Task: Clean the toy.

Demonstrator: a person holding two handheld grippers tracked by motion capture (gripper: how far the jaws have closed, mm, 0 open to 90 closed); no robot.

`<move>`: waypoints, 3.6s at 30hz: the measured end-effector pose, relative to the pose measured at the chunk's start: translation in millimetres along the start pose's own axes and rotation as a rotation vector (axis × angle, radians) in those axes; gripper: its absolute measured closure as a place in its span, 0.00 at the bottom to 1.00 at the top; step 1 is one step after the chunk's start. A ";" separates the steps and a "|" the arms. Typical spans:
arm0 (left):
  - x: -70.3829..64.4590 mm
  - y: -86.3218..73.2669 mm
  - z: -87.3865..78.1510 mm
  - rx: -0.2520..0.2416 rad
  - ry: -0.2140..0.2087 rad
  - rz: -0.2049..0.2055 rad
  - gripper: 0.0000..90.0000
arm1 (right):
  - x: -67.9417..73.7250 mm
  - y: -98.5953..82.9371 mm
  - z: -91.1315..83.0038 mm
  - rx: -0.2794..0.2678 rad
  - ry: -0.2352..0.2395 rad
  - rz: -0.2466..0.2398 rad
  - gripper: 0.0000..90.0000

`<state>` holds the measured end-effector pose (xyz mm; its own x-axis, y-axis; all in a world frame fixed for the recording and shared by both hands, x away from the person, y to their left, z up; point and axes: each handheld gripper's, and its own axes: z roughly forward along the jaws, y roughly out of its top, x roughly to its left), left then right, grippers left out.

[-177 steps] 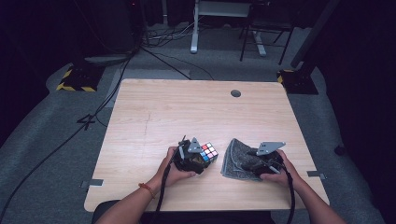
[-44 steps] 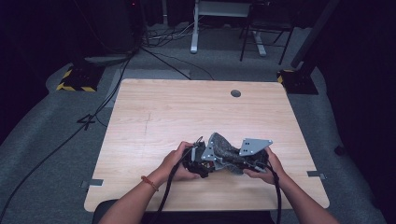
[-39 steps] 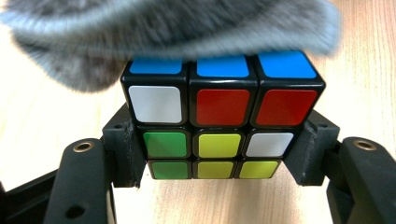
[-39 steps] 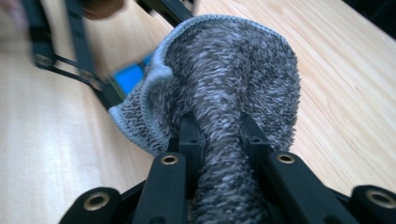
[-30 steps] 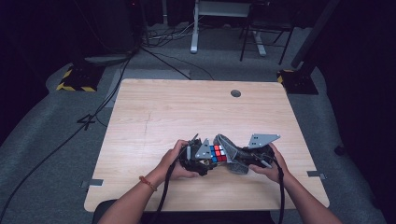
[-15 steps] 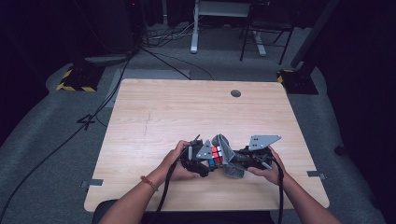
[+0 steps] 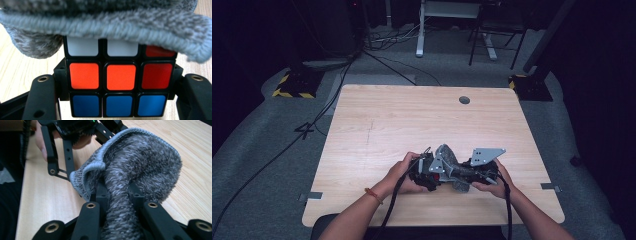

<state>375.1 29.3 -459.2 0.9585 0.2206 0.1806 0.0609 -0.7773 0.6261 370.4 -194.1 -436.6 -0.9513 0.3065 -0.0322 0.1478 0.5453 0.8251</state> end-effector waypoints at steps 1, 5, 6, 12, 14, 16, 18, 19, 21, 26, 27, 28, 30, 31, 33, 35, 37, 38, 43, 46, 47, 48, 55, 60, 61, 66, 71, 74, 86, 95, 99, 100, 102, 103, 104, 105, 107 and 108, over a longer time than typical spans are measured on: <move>-0.5 0.1 -1.1 0.000 0.003 0.000 0.37 | -1.2 -0.8 -0.2 0.004 -0.009 0.004 0.85; -1.1 1.5 -6.2 -0.019 0.001 0.003 0.37 | -8.6 -7.5 -0.2 0.050 -0.045 0.021 0.85; -1.1 1.5 -7.1 -0.025 0.002 0.001 0.37 | -10.6 -9.9 0.0 0.065 -0.052 0.028 0.85; 0.9 1.2 -11.9 -0.035 0.001 -0.012 0.37 | -14.4 -16.1 0.0 0.087 -0.053 0.045 0.85; 0.7 1.4 -9.9 -0.027 -0.002 -0.010 0.37 | -12.4 -13.7 -1.5 0.063 -0.046 0.042 0.85; 0.4 1.6 -8.0 -0.020 -0.006 -0.015 0.37 | -8.0 -9.1 -3.7 0.032 -0.024 0.031 0.85; 0.2 2.4 -5.8 -0.010 -0.005 -0.006 0.37 | -2.7 -4.0 -5.0 0.015 -0.020 0.007 0.85; -0.3 2.6 -4.6 -0.010 -0.010 -0.005 0.37 | 0.0 -1.7 -5.2 0.003 -0.013 0.002 0.85; -1.3 3.0 -3.3 -0.008 -0.015 -0.006 0.37 | 4.2 2.5 -5.5 -0.017 -0.002 -0.013 0.85; -0.2 2.3 -6.0 -0.018 -0.008 -0.004 0.37 | 1.1 2.3 -2.2 0.023 -0.042 -0.014 0.85; -0.4 2.3 -7.3 -0.021 -0.009 -0.006 0.37 | -1.0 0.3 -1.2 0.038 -0.051 -0.010 0.85; -0.3 2.4 -8.5 -0.023 -0.004 -0.003 0.37 | -4.3 -4.0 0.7 0.066 -0.066 -0.002 0.85; 0.4 2.2 -12.1 -0.039 -0.011 -0.003 0.37 | -9.6 -11.8 3.1 0.093 -0.075 0.017 0.85; 0.3 2.3 -13.6 -0.042 -0.004 -0.002 0.37 | -11.5 -14.7 3.4 0.099 -0.077 0.027 0.85; 0.4 2.4 -14.5 -0.043 -0.006 -0.003 0.37 | -12.2 -16.3 1.7 0.095 -0.084 0.029 0.85; -0.1 2.7 -12.8 -0.034 -0.007 0.003 0.37 | -10.2 -13.1 -0.6 0.077 -0.082 0.019 0.85; -0.2 3.2 -10.4 -0.031 -0.011 0.001 0.37 | -6.2 -8.6 -2.3 0.051 -0.071 0.004 0.85; -0.5 3.5 -9.4 -0.031 -0.012 -0.002 0.37 | -3.7 -6.2 -3.0 0.040 -0.064 -0.001 0.85; -2.1 6.1 -6.5 -0.039 -0.018 0.006 0.37 | 9.8 5.5 -8.5 -0.010 -0.061 -0.037 0.84; -3.1 7.2 -5.0 -0.027 -0.012 0.012 0.37 | 15.4 10.7 -9.3 -0.021 -0.056 -0.056 0.84; -2.8 6.9 -5.3 -0.022 -0.010 0.013 0.37 | 15.5 10.9 -8.5 -0.010 -0.068 -0.065 0.84; -2.6 6.4 -6.0 -0.024 -0.009 0.012 0.37 | 14.1 10.0 -7.6 -0.004 -0.072 -0.057 0.84; 0.0 3.2 -12.9 -0.040 -0.011 0.006 0.37 | -1.2 -9.6 3.9 0.093 -0.100 0.012 0.84; 1.5 2.1 -14.4 -0.055 -0.017 -0.008 0.37 | -1.5 -10.7 5.2 0.113 -0.102 0.008 0.84; 1.4 2.0 -14.4 -0.053 -0.015 -0.006 0.37 | -0.9 -10.0 3.9 0.097 -0.101 0.006 0.84; -0.6 3.1 -10.3 -0.049 -0.023 -0.007 0.37 | 4.9 -0.2 -5.7 -0.003 -0.047 0.001 0.84; -2.5 3.3 -5.2 -0.035 -0.026 -0.004 0.37 | 12.3 5.0 -6.3 -0.013 -0.057 -0.031 0.84; -2.0 2.6 -6.8 -0.037 -0.026 -0.007 0.37 | 7.8 1.4 -3.1 0.017 -0.071 -0.022 0.84; 0.1 1.3 -15.8 -0.063 0.000 -0.018 0.37 | -6.4 -12.8 3.1 0.085 -0.081 0.028 0.84; -2.2 3.2 -7.0 -0.027 0.007 -0.007 0.37 | 11.4 6.2 -4.9 -0.015 -0.048 -0.024 0.84; -2.5 2.0 -9.6 -0.032 0.011 -0.012 0.37 | 10.5 4.3 -2.8 0.006 -0.064 -0.033 0.84; -2.1 1.5 -10.5 -0.040 0.013 -0.011 0.37 | 8.6 2.4 -1.5 0.024 -0.071 -0.031 0.84; -1.2 0.8 -13.5 -0.056 0.019 -0.019 0.37 | 2.6 -3.6 1.8 0.065 -0.090 -0.017 0.84; -0.9 0.4 -15.1 -0.065 0.018 -0.022 0.37 | -1.2 -7.4 3.3 0.079 -0.094 0.002 0.84; -0.6 0.1 -16.9 -0.078 0.022 -0.026 0.37 | -5.1 -10.9 4.0 0.088 -0.088 0.022 0.84; 0.0 -0.1 -18.5 -0.095 0.019 -0.029 0.37 | -8.2 -13.8 4.2 0.094 -0.086 0.036 0.84; 0.5 -0.3 -21.8 -0.129 0.015 -0.032 0.37 | -12.0 -17.0 3.6 0.086 -0.076 0.060 0.84; 0.2 -0.5 -22.4 -0.141 0.016 -0.035 0.37 | -12.8 -17.6 2.9 0.072 -0.062 0.073 0.84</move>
<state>369.0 42.9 -442.5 0.9519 0.2560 0.1685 0.0531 -0.6792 0.7320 380.8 -205.3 -452.3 -0.9192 0.3936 -0.0102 0.2372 0.5741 0.7837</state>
